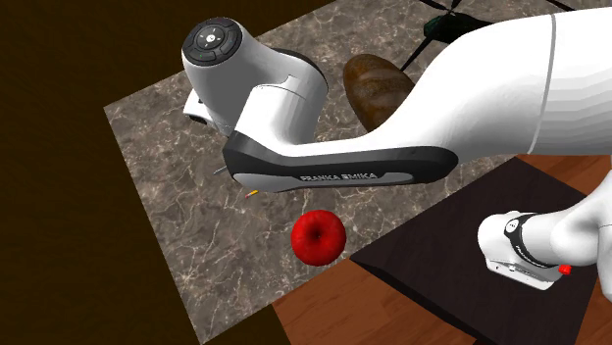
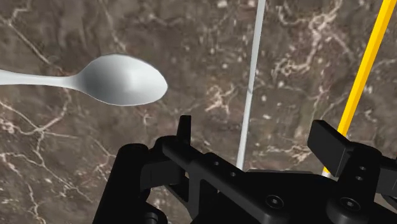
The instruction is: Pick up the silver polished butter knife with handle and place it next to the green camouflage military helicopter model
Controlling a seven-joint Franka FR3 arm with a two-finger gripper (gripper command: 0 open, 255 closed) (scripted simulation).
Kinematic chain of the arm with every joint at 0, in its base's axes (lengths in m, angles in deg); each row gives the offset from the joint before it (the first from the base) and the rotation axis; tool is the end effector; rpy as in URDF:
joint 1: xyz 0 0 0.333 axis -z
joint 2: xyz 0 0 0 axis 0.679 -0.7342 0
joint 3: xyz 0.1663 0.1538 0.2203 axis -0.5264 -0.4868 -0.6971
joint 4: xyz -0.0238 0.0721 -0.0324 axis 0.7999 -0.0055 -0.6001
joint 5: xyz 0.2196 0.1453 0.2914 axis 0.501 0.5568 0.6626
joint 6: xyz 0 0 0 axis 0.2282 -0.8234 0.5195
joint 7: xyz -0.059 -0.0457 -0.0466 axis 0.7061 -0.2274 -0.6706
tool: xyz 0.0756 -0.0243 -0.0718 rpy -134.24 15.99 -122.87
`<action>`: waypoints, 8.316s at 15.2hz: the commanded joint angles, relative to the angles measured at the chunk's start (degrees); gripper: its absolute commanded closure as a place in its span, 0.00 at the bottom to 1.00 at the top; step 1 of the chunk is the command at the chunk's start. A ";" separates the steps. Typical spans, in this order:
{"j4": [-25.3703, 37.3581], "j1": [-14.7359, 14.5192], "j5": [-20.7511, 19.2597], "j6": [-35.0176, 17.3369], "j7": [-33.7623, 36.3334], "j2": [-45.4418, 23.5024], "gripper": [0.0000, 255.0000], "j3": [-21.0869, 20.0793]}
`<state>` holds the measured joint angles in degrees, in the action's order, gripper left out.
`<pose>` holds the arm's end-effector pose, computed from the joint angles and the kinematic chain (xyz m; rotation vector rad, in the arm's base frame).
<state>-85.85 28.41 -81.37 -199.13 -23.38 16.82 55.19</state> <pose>0.6656 0.1890 0.3483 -2.6693 -1.6084 -0.0712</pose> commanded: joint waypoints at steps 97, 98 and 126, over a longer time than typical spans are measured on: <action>-36.24 4.91 0.72 4.12 -8.60 40.07 1.00 3.71; -36.80 4.90 0.75 3.34 -8.63 39.84 1.00 3.71; -44.37 4.91 1.40 -9.76 -9.56 34.27 0.00 3.77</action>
<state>-130.19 33.31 -79.97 -208.91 -32.93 51.09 58.95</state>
